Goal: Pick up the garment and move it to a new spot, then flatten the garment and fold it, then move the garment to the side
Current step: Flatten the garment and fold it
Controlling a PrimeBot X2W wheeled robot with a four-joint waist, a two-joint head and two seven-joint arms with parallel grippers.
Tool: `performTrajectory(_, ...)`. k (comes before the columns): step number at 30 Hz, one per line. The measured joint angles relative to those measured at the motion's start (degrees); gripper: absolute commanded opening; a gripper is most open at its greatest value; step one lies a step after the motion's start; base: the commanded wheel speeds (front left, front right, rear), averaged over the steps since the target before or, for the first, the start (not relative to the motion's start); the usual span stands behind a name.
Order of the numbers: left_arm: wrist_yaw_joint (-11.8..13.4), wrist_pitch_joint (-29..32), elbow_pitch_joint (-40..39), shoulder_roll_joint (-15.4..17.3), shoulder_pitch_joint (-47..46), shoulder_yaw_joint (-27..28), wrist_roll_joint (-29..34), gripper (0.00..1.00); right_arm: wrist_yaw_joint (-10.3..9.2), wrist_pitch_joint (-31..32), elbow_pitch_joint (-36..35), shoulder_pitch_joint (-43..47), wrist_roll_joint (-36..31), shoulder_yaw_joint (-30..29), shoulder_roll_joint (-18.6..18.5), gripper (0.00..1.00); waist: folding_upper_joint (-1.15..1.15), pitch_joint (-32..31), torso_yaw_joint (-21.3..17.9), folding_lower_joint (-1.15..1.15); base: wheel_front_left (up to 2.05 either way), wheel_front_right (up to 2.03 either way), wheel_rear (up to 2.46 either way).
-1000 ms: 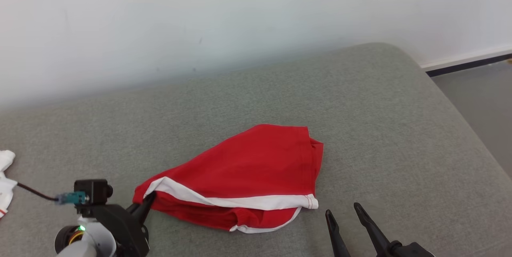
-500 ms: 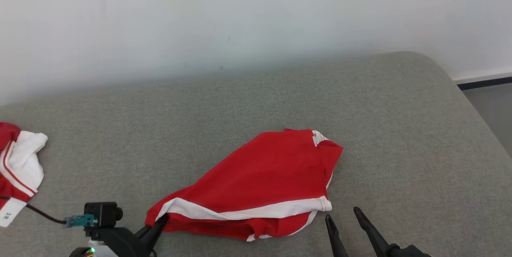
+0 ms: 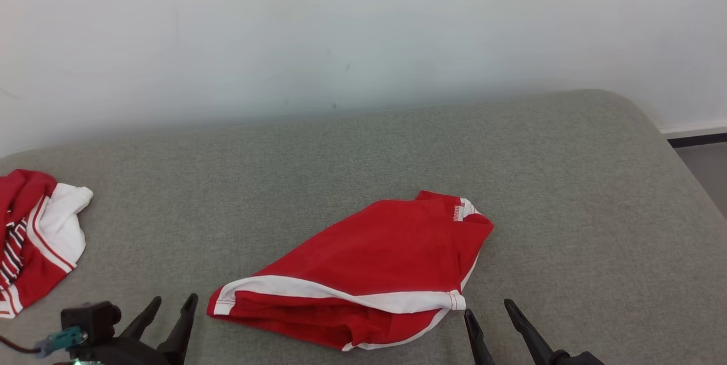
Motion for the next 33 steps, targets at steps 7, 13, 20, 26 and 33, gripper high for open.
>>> performTrajectory(7, 8.2, -2.9, -5.6, -3.0, 5.1, 7.8, 6.1, 1.0, 0.0, 0.0, 2.1, 0.1, 1.3, -1.3, 0.0, 1.0, 0.0, 0.0, 1.9, 0.0, 0.0, 0.0, 0.0)
performTrajectory(13, 12.4, -3.0, -15.6, -8.3, 13.5, 18.4, 20.2, 1.0, 0.0, 0.0, 7.4, -2.1, 2.5, -3.0, 0.0, 1.0, 0.0, 0.1, 4.7, 0.0, 0.0, 0.0, 0.0)
performTrajectory(20, 11.8, -3.0, -20.7, -13.9, 20.5, 23.1, 30.0, 1.0, 0.0, 0.0, 16.8, -7.3, 8.7, -3.8, 0.0, 1.0, 0.0, 0.7, 8.1, 0.0, 0.0, 0.0, 0.0)
performTrajectory(26, 9.9, -3.0, -19.8, -16.6, 21.7, 22.9, 34.2, 1.0, 0.0, 0.0, 24.1, -10.2, 12.3, -3.5, -0.1, 1.0, 0.0, 1.1, 11.0, 0.01, 0.0, 0.0, 0.0)
performTrajectory(33, 8.4, -3.0, -17.9, -17.9, 21.8, 22.9, 35.9, 1.0, 0.0, 0.0, 26.2, -11.5, 13.0, -3.6, -0.4, 0.0, 0.0, 1.4, 13.3, 0.01, 0.0, 0.0, 0.0)
